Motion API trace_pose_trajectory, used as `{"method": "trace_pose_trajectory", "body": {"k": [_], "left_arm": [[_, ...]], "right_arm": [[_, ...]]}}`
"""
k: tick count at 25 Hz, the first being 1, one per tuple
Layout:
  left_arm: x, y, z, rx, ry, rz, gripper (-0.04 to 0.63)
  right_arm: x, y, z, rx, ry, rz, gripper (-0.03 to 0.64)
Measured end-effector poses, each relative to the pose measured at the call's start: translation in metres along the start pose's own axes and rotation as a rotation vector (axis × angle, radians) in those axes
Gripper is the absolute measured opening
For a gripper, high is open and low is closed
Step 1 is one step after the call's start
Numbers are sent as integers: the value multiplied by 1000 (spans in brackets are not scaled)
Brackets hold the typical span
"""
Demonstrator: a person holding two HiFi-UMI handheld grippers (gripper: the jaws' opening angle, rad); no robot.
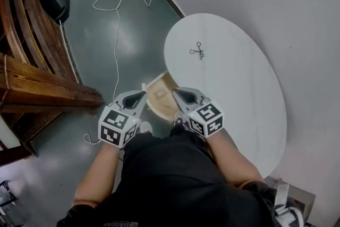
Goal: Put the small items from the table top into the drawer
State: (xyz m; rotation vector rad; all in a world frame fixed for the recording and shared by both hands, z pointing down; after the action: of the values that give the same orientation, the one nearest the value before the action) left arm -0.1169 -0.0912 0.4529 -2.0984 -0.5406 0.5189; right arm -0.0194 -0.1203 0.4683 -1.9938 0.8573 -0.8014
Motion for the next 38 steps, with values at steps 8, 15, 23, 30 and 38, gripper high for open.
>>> {"method": "trace_pose_trajectory", "body": {"k": [8, 15, 23, 30, 38], "left_arm": [[12, 28, -7, 38, -32, -68, 15], [20, 37, -25, 26, -44, -85, 15], [28, 44, -46, 10, -41, -77, 15], [28, 41, -61, -28, -14, -52, 15], [27, 37, -71, -69, 29, -35, 15]], "right_arm": [[16, 15, 23, 52, -74, 2, 8], [44, 12, 36, 53, -122, -10, 8], [82, 9, 47, 43, -161, -27, 8], [127, 3, 45, 7, -189, -45, 8], [185, -5, 25, -43, -212, -79, 9]]}}
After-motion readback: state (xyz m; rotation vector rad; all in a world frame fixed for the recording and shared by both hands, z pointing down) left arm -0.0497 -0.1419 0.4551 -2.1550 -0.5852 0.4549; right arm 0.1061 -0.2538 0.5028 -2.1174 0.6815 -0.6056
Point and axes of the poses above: the fingertips, and each gripper's own axes: z backward along the fingers, x to its right, y out of its top, the point moved 1 cm from there along z, backward along the fingers, and after that the axes turned 3 degrees about -z, right-handed, at the moved point
